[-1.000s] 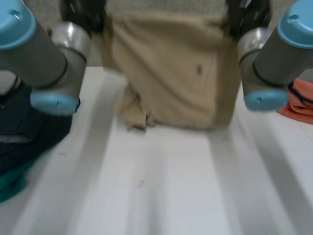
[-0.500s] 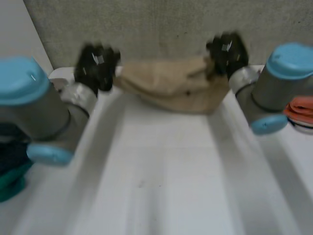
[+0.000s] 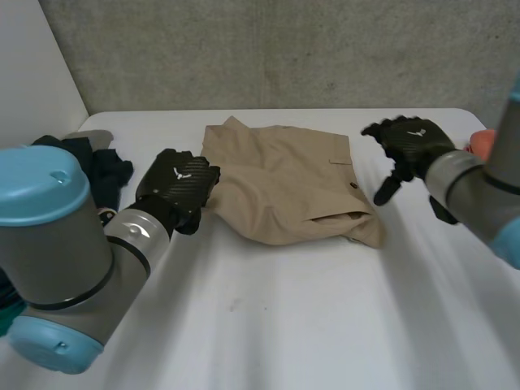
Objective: Fold the laundry.
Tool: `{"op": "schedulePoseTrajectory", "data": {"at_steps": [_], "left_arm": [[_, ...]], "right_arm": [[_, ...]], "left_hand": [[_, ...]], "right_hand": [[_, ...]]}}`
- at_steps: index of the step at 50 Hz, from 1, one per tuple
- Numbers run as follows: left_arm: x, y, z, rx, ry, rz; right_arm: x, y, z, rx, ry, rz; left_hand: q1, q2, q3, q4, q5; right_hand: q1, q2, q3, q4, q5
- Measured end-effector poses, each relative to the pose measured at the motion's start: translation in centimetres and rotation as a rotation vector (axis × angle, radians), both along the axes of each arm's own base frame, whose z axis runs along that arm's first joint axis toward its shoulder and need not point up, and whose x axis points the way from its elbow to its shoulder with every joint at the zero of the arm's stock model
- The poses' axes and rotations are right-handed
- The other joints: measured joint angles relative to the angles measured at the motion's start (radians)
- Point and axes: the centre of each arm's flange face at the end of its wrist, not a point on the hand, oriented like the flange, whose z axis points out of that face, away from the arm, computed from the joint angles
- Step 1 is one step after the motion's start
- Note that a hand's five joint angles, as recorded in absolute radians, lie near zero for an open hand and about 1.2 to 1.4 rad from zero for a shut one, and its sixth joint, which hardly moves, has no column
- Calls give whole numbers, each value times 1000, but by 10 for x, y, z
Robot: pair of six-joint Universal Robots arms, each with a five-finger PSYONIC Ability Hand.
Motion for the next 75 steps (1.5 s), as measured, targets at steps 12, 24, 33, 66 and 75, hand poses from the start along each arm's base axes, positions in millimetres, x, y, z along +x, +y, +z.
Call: {"op": "schedulePoseTrajectory", "data": {"at_steps": [12,24,33,66,75], "left_arm": [[4,8,28,-27,68,-17],[7,8,29,4,88,-8],[16,7,32,28,108,21],[22,7,-18,256,-218,-2],[-11,-90,116,-393,213,111]], "right_arm": [[-28,34,-53,282,-155,-80],[0,9,-112,201,-163,-70],[15,-10,-104,92,-125,-111],[3,55,-47,173,643,366],[49,-40,60,-521,307,0]], "left_hand": [[0,0,0,0,0],[0,0,0,0,0],[0,0,0,0,0],[0,0,2,0,0],[0,2,5,1,0]], "right_hand": [[39,51,57,57,53],[239,239,247,249,236],[886,947,947,967,927],[886,947,965,976,933],[886,947,966,977,934]]}}
